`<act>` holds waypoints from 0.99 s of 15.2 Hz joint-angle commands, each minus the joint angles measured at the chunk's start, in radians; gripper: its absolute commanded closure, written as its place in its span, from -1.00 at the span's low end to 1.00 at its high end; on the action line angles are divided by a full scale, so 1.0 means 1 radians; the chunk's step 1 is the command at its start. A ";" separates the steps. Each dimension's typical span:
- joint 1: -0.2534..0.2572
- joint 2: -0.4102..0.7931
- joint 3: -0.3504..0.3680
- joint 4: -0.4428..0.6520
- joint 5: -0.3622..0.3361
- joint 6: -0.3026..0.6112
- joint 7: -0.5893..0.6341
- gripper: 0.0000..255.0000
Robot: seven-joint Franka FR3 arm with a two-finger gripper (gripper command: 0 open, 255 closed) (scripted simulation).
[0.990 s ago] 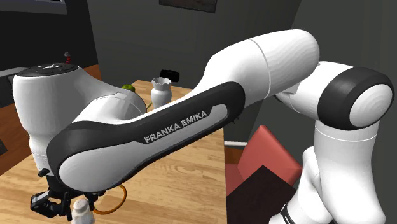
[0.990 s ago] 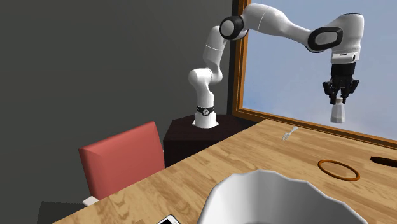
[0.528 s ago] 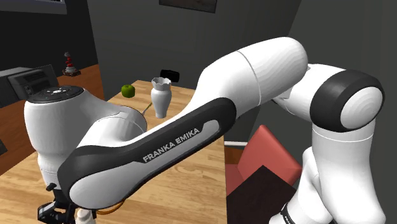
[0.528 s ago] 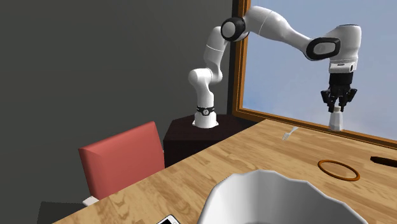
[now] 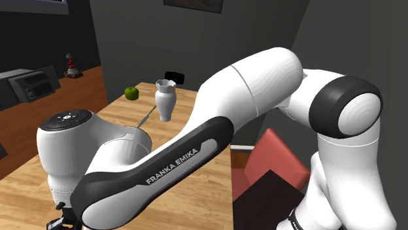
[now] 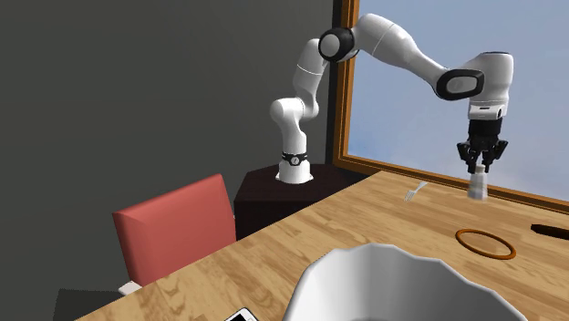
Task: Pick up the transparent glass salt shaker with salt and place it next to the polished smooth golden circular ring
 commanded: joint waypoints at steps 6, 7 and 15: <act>0.009 0.049 -0.012 -0.024 -0.020 0.072 0.011 1.00; 0.010 0.057 -0.014 -0.026 -0.022 0.082 0.013 1.00; 0.017 0.091 -0.023 -0.035 -0.035 0.123 0.019 1.00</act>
